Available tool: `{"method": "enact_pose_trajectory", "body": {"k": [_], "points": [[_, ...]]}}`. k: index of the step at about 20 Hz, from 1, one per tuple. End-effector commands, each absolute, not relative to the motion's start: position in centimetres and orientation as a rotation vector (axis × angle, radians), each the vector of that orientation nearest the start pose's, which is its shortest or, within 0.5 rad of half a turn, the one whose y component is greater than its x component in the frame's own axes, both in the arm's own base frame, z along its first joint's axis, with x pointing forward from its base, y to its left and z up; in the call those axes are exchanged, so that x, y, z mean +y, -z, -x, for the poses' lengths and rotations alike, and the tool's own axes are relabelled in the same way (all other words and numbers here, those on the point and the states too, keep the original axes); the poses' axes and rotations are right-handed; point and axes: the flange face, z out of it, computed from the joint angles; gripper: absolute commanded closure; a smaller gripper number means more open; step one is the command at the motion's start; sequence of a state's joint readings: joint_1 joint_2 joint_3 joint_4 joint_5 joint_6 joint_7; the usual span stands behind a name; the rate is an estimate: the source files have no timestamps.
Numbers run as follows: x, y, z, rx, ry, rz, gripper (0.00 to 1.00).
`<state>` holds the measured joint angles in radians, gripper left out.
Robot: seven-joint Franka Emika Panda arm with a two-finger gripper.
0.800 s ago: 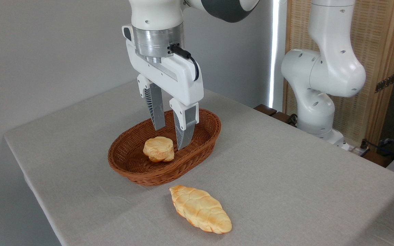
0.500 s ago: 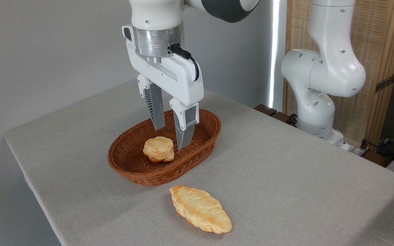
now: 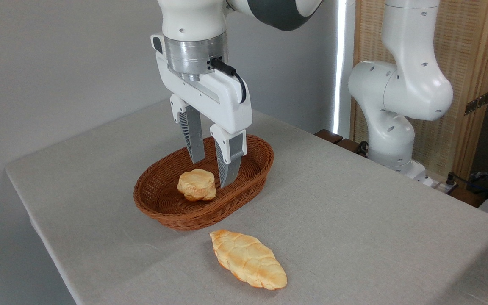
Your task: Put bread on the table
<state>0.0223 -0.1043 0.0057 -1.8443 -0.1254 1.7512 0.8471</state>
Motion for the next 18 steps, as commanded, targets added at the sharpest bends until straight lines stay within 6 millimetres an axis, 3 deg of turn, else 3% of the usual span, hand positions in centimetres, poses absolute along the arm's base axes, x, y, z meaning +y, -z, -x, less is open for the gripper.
{"method": "enact_pose_trajectory", "body": {"k": [1, 5, 13, 18], "points": [[0.3, -56.8, -53.0, 1.295, 0.087, 2.994, 0.0], [-2.2, -56.0, -54.0, 1.355, 0.119, 2.954, 0.0], [-12.0, -53.0, -54.0, 1.675, 0.063, 2.799, 0.0], [-14.6, -50.5, -52.6, 1.969, -0.008, 2.619, 0.0]]}}
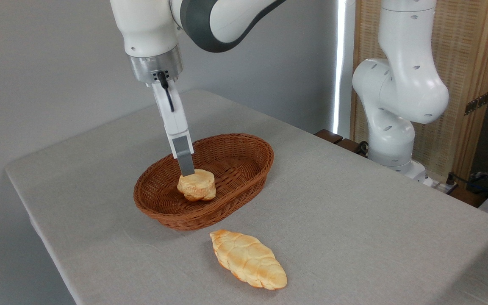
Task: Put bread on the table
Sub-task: 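Lower the gripper into the basket around the round bread roll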
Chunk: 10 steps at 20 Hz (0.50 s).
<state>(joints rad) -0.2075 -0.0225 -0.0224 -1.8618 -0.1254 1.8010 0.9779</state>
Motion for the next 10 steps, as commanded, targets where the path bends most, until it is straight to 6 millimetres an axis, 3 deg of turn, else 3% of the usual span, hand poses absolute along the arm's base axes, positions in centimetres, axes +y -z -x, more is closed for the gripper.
{"method": "enact_pose_trajectory", "body": {"k": [1, 4, 10], "points": [[-14.7, -50.0, -52.4, 2.032, -0.024, 2.567, 0.0], [-15.1, -48.9, -51.9, 2.161, -0.064, 2.45, 0.0], [-16.1, -46.6, -51.8, 2.174, -0.006, 2.366, 0.0]]}}
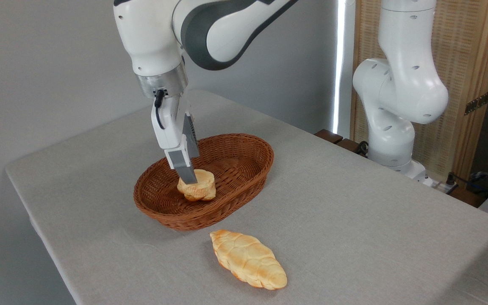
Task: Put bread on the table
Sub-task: 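Lower the gripper into the basket around the round bread roll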
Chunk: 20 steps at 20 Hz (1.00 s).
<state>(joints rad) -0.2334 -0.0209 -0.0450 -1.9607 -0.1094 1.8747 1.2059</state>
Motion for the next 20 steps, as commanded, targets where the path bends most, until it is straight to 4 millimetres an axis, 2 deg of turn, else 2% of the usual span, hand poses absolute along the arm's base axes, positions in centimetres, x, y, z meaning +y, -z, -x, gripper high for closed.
{"method": "enact_pose_trajectory", "body": {"k": [1, 2, 5, 20], "points": [[-16.7, -46.1, -51.8, 2.185, -0.017, 2.333, 0.0], [-17.4, -45.6, -51.7, 2.2, -0.023, 2.31, 0.0], [-17.5, -44.6, -51.5, 2.208, -0.041, 2.307, 0.0], [-17.8, -43.3, -51.8, 2.214, -0.066, 2.261, 0.0]]}}
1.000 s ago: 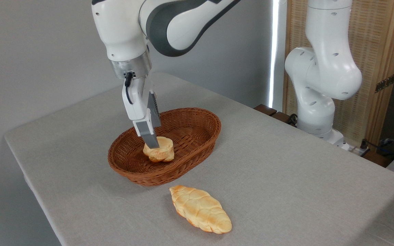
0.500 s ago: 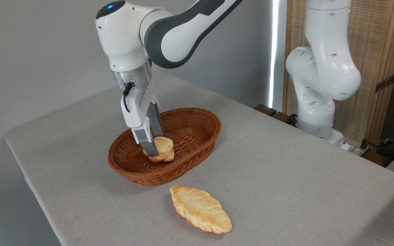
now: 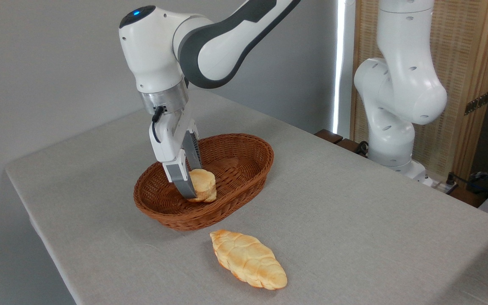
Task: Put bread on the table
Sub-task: 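Close the gripper on the bread roll and lift it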
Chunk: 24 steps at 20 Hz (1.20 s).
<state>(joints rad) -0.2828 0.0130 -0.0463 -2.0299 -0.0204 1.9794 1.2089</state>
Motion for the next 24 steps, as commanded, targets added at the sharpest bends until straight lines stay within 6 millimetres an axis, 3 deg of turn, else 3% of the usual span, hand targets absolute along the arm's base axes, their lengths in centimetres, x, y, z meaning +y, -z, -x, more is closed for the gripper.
{"method": "enact_pose_trajectory", "body": {"k": [1, 3, 4, 5, 7, 13, 18, 21, 24], "points": [[-17.8, -43.3, -51.8, 2.208, -0.065, 2.268, 0.0], [-17.8, -43.4, -51.8, 2.194, -0.064, 2.279, 0.03], [-17.8, -43.5, -51.8, 2.193, -0.061, 2.28, 0.25], [-17.7, -43.5, -51.8, 2.192, -0.062, 2.28, 0.36], [-17.7, -43.6, -51.8, 2.193, -0.059, 2.278, 0.46], [-17.5, -43.9, -51.9, 2.185, -0.051, 2.287, 0.38], [-16.9, -46.0, -52.2, 2.089, 0.005, 2.371, 0.37], [-15.7, -47.6, -52.4, 1.988, 0.036, 2.447, 0.37], [-12.8, -50.0, -52.0, 1.933, 0.006, 2.525, 0.37]]}}
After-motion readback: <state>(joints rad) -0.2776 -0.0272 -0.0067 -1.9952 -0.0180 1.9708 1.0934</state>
